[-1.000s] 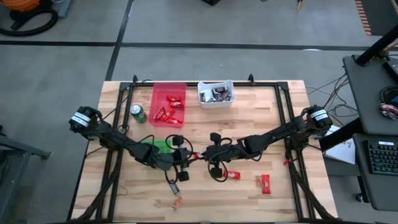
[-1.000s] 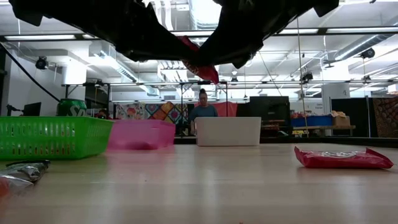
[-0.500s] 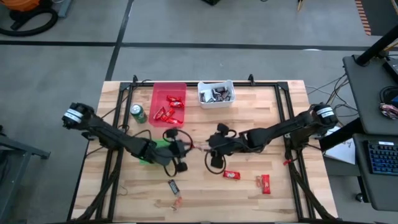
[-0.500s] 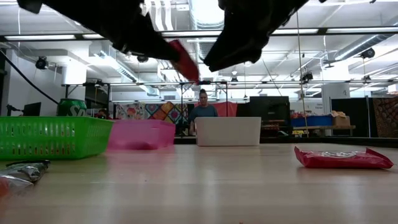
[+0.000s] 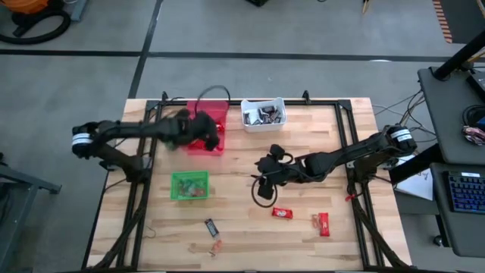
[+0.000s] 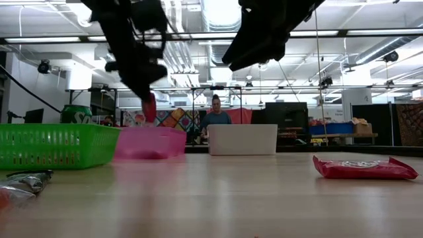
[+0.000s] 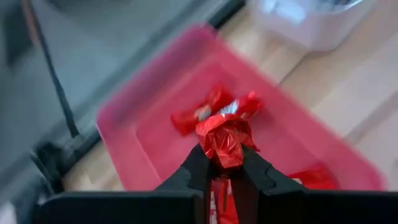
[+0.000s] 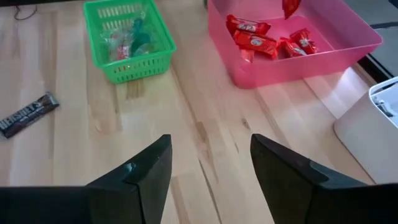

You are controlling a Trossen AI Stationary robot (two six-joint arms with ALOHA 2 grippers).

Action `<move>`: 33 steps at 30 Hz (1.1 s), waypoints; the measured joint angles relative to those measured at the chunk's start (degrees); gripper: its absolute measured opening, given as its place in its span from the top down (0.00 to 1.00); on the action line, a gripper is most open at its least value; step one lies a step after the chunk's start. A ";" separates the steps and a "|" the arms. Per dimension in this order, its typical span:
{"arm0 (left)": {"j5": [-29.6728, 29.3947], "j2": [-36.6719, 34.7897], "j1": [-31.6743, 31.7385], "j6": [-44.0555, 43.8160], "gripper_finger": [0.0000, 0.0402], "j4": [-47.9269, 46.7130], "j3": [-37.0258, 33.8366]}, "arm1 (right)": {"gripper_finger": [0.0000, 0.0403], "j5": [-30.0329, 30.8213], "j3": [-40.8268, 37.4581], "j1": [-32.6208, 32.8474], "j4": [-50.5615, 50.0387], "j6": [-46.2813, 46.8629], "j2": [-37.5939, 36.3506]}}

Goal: Organize candy in baskets
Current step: Put the red chocolate into the pink bin, then put the orange gummy into the green bin

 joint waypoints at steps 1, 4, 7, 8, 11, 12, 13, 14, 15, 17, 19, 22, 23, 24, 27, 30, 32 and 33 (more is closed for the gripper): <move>3.07 0.77 3.14 0.82 0.96 -0.23 0.36 | 0.48 0.07 -0.04 0.00 0.02 0.00 0.14; 7.99 3.33 11.08 4.75 0.96 -0.36 0.97 | 0.48 0.05 -0.23 -0.27 -0.19 -0.04 0.27; 8.19 5.61 16.68 7.32 0.95 -0.77 1.74 | 0.48 0.05 -0.25 -0.56 -0.39 -0.04 0.43; 8.29 6.37 18.04 7.74 0.95 -1.16 2.05 | 0.48 0.05 -0.29 -0.62 -0.46 -0.04 0.46; 9.19 7.98 20.30 8.01 0.95 -1.87 2.25 | 0.48 0.06 -0.39 -0.93 -0.47 -0.02 0.49; 9.31 8.25 20.54 8.31 0.95 -1.82 2.25 | 0.48 0.07 -0.39 -1.01 -0.42 -0.02 0.49; 9.31 8.60 20.74 8.76 0.95 -1.78 2.25 | 0.48 0.05 -0.39 -1.03 -0.46 -0.02 0.49; 9.31 8.99 20.70 9.16 0.95 -1.89 2.21 | 0.48 0.07 -0.43 -1.14 -0.46 -0.02 0.49; 9.34 9.36 20.71 9.45 0.95 -1.95 2.15 | 0.48 0.05 -0.43 -1.22 -0.44 -0.02 0.49; 9.33 9.87 20.70 9.53 0.94 -1.97 2.12 | 0.48 0.07 -0.48 -1.25 -0.44 0.00 0.49; 8.69 10.05 20.70 9.65 0.91 -1.95 2.12 | 0.48 0.07 -0.50 -1.27 -0.45 0.00 0.49; 5.45 10.13 20.64 9.77 0.84 -1.96 2.10 | 0.48 0.05 -0.50 -1.27 -0.44 0.02 0.49; 4.66 10.07 20.65 9.78 0.82 -1.92 2.10 | 0.48 0.07 -0.50 -1.27 -0.44 0.00 0.49; 3.87 10.02 20.63 9.83 0.79 -1.95 2.10 | 0.48 0.05 -0.50 -1.27 -0.44 0.02 0.49; 1.83 10.02 20.66 9.88 0.70 -1.98 2.13 | 0.48 0.05 -0.50 -1.27 -0.44 0.02 0.49; 1.83 9.98 20.63 10.54 0.62 -1.96 2.41 | 0.48 0.07 -0.50 -1.31 -0.44 0.02 0.51; 1.84 9.98 20.45 10.70 0.58 -1.90 2.95 | 0.48 0.05 -0.50 -1.39 -0.44 0.02 0.51; 1.84 9.94 20.25 10.73 0.57 -1.88 3.18 | 0.48 0.05 -0.50 -1.48 -0.44 0.02 0.51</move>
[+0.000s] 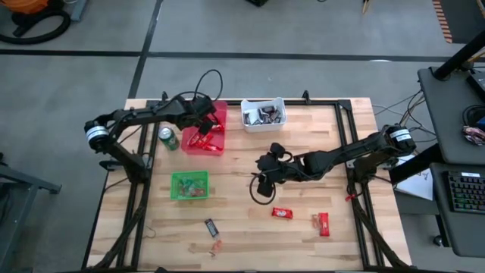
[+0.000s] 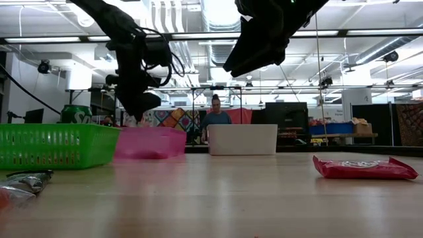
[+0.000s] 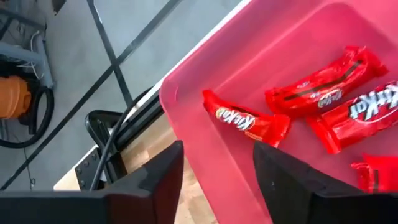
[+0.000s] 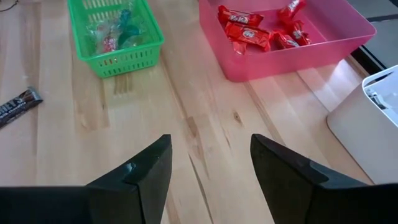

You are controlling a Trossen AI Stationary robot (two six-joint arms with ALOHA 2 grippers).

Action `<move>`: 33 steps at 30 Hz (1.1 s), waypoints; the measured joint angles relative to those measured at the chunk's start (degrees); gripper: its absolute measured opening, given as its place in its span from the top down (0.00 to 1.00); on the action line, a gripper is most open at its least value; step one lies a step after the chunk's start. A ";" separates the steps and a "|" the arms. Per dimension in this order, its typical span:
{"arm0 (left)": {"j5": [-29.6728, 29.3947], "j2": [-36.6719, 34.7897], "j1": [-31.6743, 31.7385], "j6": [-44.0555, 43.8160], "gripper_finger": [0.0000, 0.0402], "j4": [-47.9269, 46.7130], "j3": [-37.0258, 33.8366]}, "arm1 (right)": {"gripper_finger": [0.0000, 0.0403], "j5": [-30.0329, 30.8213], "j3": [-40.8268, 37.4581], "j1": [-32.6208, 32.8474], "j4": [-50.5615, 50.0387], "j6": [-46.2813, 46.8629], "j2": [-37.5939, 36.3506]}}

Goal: Organize candy in baskets
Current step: Put the orange gummy into the green bin

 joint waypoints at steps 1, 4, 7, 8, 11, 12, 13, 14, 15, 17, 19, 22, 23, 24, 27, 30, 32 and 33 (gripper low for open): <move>0.12 -0.04 -0.37 0.06 0.55 -0.14 0.24 | 0.48 -0.01 0.00 -0.02 0.00 0.00 0.00; 2.89 -0.64 -2.50 0.24 0.52 -0.25 0.92 | 0.48 -0.01 0.00 -0.15 -0.02 -0.05 0.00; 6.79 -2.16 -6.70 -0.88 0.52 -0.25 0.95 | 0.48 -0.01 0.00 -0.19 -0.41 -0.06 0.00; 7.37 -2.71 -8.74 -1.60 0.52 -0.28 0.93 | 0.48 -0.04 0.00 -0.15 -0.44 0.10 -0.12; 7.76 -4.34 -16.42 -3.26 0.52 -0.30 0.91 | 0.48 -0.69 -0.01 -0.12 -0.71 1.06 -0.51; 7.77 -4.84 -19.24 -3.56 0.52 -0.30 0.90 | 0.48 -1.36 0.15 -0.12 -1.44 1.79 -0.62; 7.76 -5.36 -22.14 -3.88 0.52 -0.28 0.88 | 0.48 -2.42 0.38 -0.12 -2.38 2.36 -0.66; 7.75 -5.77 -25.10 -4.09 0.52 -0.09 0.88 | 0.48 -3.81 0.60 -0.12 -3.13 2.98 -0.66; 7.72 -6.09 -28.00 -4.26 0.52 0.34 0.88 | 0.48 -5.30 0.65 -0.12 -3.85 3.05 -0.66; 7.63 -6.23 -33.67 -4.41 0.52 1.57 0.88 | 0.48 -9.08 0.66 -0.10 -5.69 2.97 -0.66; 7.63 -6.20 -39.22 -4.28 0.52 2.67 0.86 | 0.48 -13.61 0.66 0.04 -7.43 2.96 -0.66; 6.23 -5.37 -46.45 -4.13 0.52 4.65 0.84 | 0.48 -18.72 0.65 0.81 -11.79 4.47 -0.57; 5.15 -4.95 -48.61 -4.17 0.52 5.07 0.81 | 0.48 -19.54 0.63 1.19 -13.39 5.79 -0.55; 3.54 -4.55 -50.60 -4.21 0.52 5.76 0.80 | 0.48 -19.82 0.63 1.57 -15.07 7.19 -0.55; -2.59 -3.40 -55.68 -4.67 0.52 7.80 0.80 | 0.48 -20.13 0.89 2.59 -20.97 13.64 -0.55; -7.43 -2.48 -58.94 -5.74 0.52 9.15 0.80 | 0.48 -21.63 1.20 3.70 -27.78 21.72 -0.55; -9.41 -2.18 -60.12 -6.98 0.52 9.22 0.80 | 0.48 -23.84 1.04 4.80 -31.73 26.72 -0.55; -9.81 -2.06 -60.41 -7.57 0.52 9.23 0.80 | 0.48 -25.08 0.86 5.44 -33.80 28.97 -0.55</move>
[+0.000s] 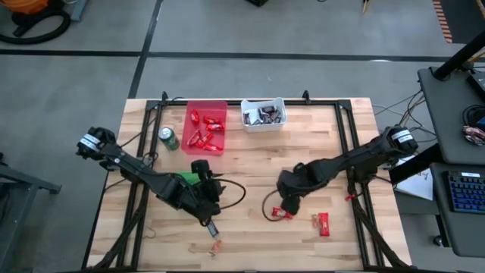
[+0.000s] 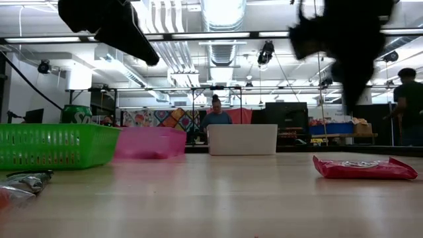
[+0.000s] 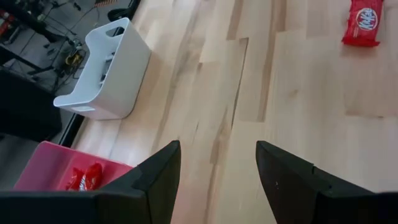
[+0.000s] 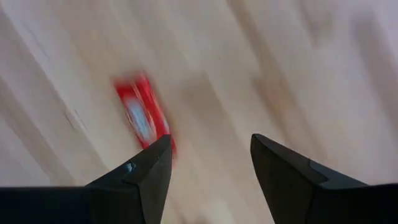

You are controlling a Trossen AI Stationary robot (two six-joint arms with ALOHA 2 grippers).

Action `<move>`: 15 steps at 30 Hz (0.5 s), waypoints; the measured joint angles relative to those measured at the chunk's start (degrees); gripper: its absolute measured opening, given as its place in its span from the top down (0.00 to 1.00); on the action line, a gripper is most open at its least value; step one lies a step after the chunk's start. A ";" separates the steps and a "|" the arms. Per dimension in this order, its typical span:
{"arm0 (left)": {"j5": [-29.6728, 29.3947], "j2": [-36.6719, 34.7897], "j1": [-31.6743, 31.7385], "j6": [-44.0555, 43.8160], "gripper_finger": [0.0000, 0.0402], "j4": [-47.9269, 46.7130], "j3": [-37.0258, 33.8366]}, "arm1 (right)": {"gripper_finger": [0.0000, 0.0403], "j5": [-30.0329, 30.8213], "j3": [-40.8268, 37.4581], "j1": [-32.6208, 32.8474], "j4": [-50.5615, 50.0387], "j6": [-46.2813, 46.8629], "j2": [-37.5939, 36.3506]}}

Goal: Organize candy in baskets
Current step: Put the orange gummy into the green bin

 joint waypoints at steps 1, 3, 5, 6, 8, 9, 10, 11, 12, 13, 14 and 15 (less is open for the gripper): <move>-0.28 0.14 -0.15 -0.51 0.52 0.00 0.00 | 0.48 -1.23 -0.24 0.79 -2.26 2.04 0.00; -0.33 0.29 -0.23 -1.35 0.52 -0.02 0.00 | 0.48 -3.42 -0.64 2.53 -6.74 6.07 0.02; -0.35 0.31 -0.23 -1.67 0.52 0.00 0.00 | 0.48 -5.61 -0.93 4.59 -10.44 11.26 0.02; -0.35 0.33 -0.23 -1.67 0.52 -0.02 0.00 | 0.48 -6.76 -0.97 5.65 -12.24 14.37 0.02; -0.35 0.35 -0.21 -1.66 0.52 0.00 0.00 | 0.48 -8.84 -0.97 7.93 -14.33 20.89 0.02; -0.43 0.35 -0.21 -1.65 0.52 0.00 0.00 | 0.48 -9.46 -0.97 9.08 -14.53 24.01 0.02; -0.70 0.35 -0.21 -1.65 0.52 0.00 0.00 | 0.48 -9.67 -0.97 10.27 -14.32 26.62 0.02; -0.86 0.33 -0.18 -1.65 0.52 0.00 0.00 | 0.48 -9.63 -0.97 11.27 -13.84 28.83 0.02; -0.90 0.35 -0.16 -1.65 0.52 0.00 0.00 | 0.48 -9.64 -0.97 12.06 -13.52 30.68 0.05; -0.92 0.35 -0.16 -1.65 0.52 0.00 0.00 | 0.48 -9.73 -0.97 12.62 -13.54 32.44 0.27; -0.94 0.35 -0.16 -1.65 0.52 0.00 0.00 | 0.48 -9.72 -0.97 12.95 -13.72 34.11 0.55; -0.92 0.35 -0.16 -1.60 0.52 0.00 0.00 | 0.48 -9.71 -1.00 13.12 -13.72 35.34 0.76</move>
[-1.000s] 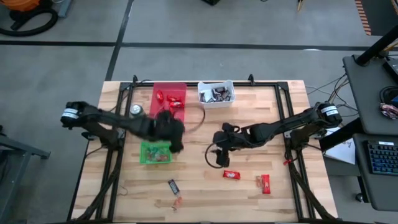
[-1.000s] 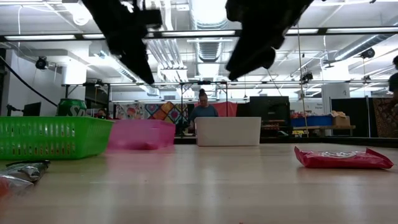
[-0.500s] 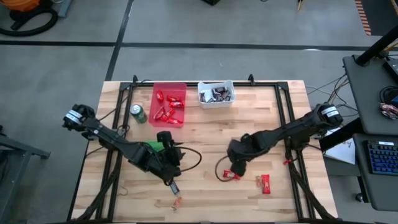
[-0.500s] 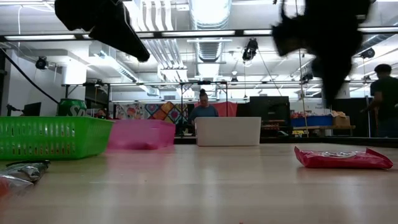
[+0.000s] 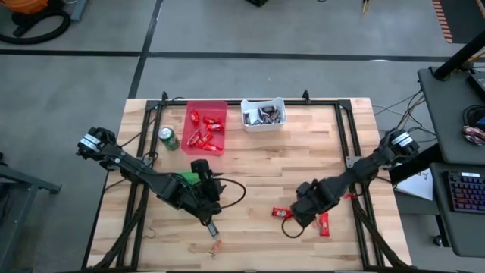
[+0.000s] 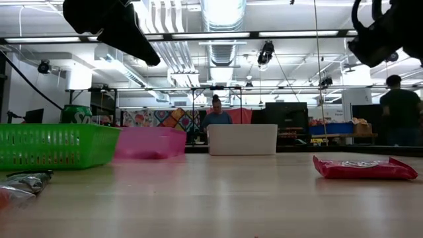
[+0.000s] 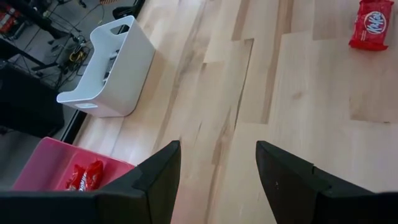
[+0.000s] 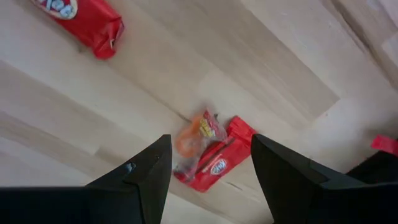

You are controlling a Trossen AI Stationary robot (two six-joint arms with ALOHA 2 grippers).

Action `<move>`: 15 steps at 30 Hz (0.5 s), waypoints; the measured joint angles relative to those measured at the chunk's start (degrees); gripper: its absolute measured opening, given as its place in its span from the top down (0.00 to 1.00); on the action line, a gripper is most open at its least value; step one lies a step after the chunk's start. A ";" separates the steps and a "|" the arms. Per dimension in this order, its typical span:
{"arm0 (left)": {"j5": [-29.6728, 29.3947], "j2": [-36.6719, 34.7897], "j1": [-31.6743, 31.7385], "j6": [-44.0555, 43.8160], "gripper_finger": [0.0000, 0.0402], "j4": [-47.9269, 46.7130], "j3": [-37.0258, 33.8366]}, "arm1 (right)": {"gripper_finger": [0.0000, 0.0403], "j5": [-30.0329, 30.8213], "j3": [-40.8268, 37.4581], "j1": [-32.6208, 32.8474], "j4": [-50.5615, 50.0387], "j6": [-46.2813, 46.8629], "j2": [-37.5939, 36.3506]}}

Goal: Organize candy in baskets
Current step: Put the orange gummy into the green bin

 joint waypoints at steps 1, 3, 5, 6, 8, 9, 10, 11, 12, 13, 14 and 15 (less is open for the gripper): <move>-0.02 0.00 0.00 0.08 0.52 0.00 0.00 | 0.48 0.12 -0.03 0.24 0.20 0.76 0.37; -0.03 0.00 0.00 0.17 0.52 -0.01 0.00 | 0.48 0.16 -0.05 0.69 1.32 2.26 1.17; -0.02 0.00 0.00 0.44 0.52 -0.07 0.00 | 0.48 -0.16 -0.05 1.39 2.76 4.05 2.32; -0.04 0.00 0.00 0.64 0.52 -0.08 0.00 | 0.48 -0.37 -0.07 1.78 3.65 4.84 2.97; -0.04 0.00 0.00 1.64 0.52 -0.26 0.00 | 0.48 -1.22 -0.07 2.66 5.63 6.06 4.23; -0.04 0.00 0.00 2.18 0.52 -0.24 0.00 | 0.48 -1.56 -0.07 2.98 6.39 6.88 4.86; -0.05 0.00 0.00 2.82 0.52 -0.26 0.00 | 0.48 -1.79 -0.07 3.34 6.78 7.85 5.55; -0.04 0.00 0.00 3.41 0.52 -0.28 0.00 | 0.48 -1.90 -0.07 3.75 6.96 8.60 6.21; -0.04 0.00 0.00 3.96 0.52 -0.37 0.00 | 0.48 -2.33 -0.07 4.09 7.06 9.66 6.90; -0.05 -0.02 0.00 4.46 0.52 -0.49 0.00 | 0.49 -3.15 -0.07 4.37 7.00 10.44 7.59; -0.04 -0.02 0.00 4.93 0.52 -0.51 0.00 | 0.49 -3.66 -0.07 4.65 6.91 11.22 8.12; -0.06 -0.02 0.00 5.37 0.52 -0.51 0.00 | 0.51 -3.97 -0.07 4.93 6.92 11.90 8.68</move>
